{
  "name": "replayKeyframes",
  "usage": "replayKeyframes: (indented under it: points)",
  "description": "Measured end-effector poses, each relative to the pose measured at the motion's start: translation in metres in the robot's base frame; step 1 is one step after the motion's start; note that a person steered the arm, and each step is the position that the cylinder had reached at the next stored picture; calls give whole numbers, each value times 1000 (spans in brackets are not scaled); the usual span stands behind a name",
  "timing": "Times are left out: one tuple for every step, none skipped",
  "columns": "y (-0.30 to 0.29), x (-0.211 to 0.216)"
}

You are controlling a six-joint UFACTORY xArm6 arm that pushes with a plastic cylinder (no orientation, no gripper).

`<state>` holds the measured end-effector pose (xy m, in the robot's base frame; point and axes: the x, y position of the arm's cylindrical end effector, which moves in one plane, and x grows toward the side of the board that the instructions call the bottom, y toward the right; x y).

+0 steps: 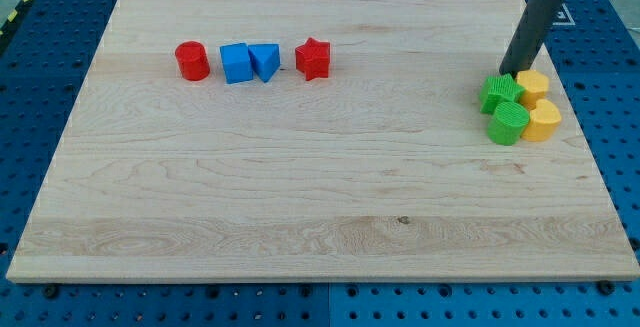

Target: Push the yellow hexagon and green star slightly left

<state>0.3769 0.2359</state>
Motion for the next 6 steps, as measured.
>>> replayKeyframes:
  points:
    - [-15, -2]
    - [-23, -25]
    - [-8, -34]
    - [38, -28]
    - [59, -7]
    - [49, 20]
